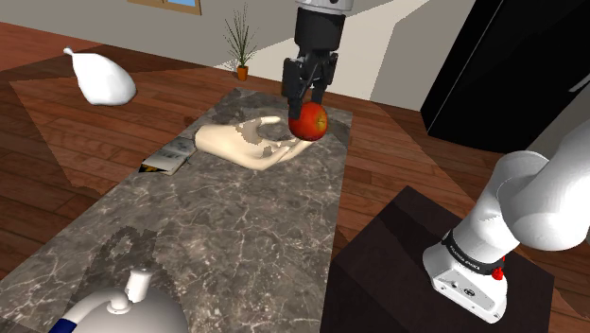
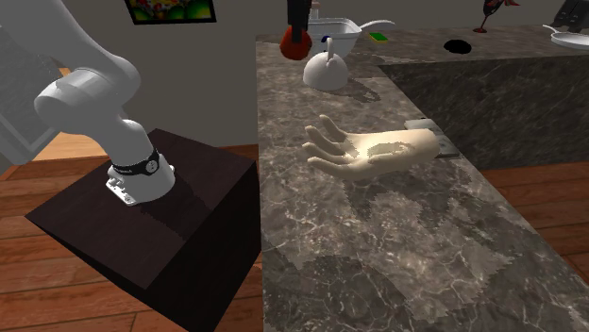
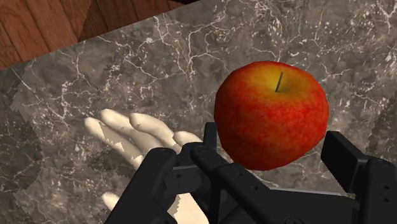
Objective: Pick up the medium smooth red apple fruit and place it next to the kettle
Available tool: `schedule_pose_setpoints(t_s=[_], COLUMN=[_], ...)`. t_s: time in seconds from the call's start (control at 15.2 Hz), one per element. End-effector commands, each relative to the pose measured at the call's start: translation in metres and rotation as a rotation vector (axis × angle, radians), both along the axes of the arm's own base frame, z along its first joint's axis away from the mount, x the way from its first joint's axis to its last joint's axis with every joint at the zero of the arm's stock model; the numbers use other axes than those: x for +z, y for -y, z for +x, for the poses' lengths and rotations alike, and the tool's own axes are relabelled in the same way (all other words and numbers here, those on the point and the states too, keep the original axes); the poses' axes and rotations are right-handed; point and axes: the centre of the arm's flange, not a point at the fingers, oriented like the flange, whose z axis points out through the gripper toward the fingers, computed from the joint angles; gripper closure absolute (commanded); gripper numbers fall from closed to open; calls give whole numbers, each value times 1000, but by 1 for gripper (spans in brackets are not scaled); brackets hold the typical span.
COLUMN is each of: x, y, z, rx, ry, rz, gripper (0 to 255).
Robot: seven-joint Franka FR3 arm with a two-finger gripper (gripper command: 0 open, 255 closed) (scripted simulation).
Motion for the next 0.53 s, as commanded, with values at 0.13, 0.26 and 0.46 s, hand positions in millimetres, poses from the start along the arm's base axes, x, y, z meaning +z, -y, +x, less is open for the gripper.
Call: schedule_pose_setpoints(t_s=[0.13, 0.26, 0.46], x=[1, 1, 1], y=[-48, -71, -107], z=[-25, -37, -54], rx=[-2, -2, -2], ry=[0, 0, 0], rz=[0, 0, 0], gripper=[255, 255, 255])
